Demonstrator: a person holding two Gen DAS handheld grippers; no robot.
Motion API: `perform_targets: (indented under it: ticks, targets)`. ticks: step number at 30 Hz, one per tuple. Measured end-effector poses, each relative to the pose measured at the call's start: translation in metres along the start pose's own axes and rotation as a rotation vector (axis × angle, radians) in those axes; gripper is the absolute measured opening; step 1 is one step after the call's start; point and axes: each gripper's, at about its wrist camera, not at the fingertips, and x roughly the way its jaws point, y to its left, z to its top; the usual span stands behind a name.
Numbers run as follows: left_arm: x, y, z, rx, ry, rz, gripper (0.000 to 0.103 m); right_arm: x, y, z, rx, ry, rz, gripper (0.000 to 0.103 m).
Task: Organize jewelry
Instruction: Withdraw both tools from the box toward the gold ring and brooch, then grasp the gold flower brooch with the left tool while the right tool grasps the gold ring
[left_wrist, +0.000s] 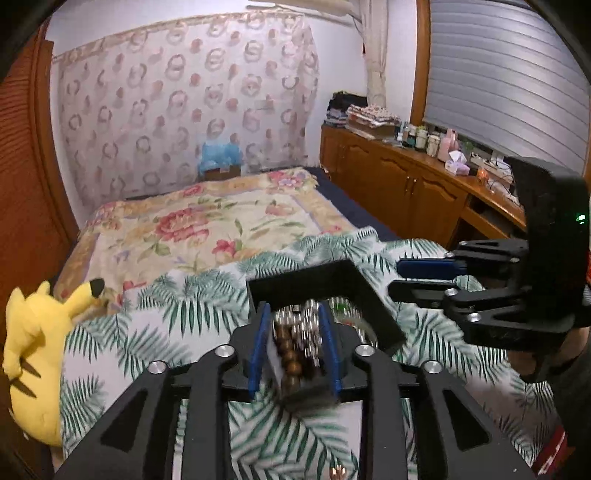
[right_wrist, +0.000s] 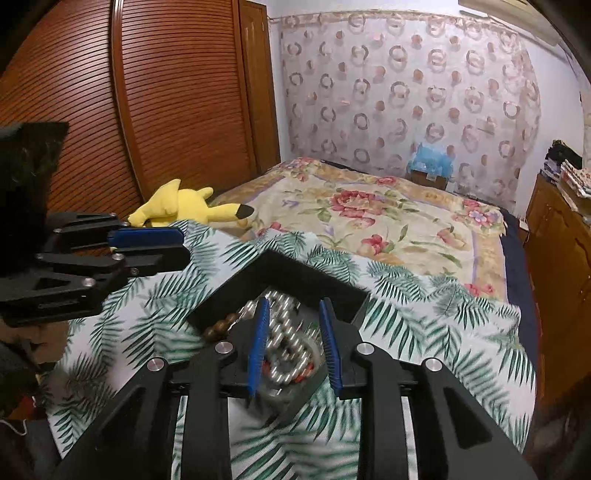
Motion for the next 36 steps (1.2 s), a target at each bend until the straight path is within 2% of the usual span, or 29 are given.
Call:
perform_targets:
  ticks: [4,8,16,18,23,27,30,36]
  targets:
    - [-0.005,-0.003,-0.024,0.014,0.028,0.012,0.031,-0.013,0.015,-0.028,-0.006,0.022,-0.015,0.030]
    - [-0.003,-0.007,-0.045,0.009,0.068,-0.001,0.037,-0.023,0.025,-0.053,0.012,0.047,-0.028,0.030]
    - [0.005,-0.023,-0.083,0.038,0.147,-0.018,0.040,-0.030,0.044,-0.103,0.019,0.129,-0.059,0.030]
    - [0.005,-0.025,-0.090,0.039,0.162,-0.026,0.047,-0.032,0.049,-0.115,0.020,0.148,-0.068,0.030]
    - [0.008,-0.029,-0.107,0.049,0.204,-0.027,0.052,-0.032,0.056,-0.130,0.001,0.194,-0.075,0.030]
    - [0.009,-0.031,-0.115,0.047,0.222,-0.030,0.052,-0.034,0.058,-0.141,0.011,0.219,-0.068,0.031]
    - [0.011,-0.033,-0.117,0.045,0.230,-0.034,0.052,-0.036,0.058,-0.146,0.021,0.225,-0.064,0.042]
    - [0.014,-0.037,-0.117,0.052,0.236,-0.036,0.052,-0.032,0.061,-0.154,0.000,0.247,-0.083,0.042]
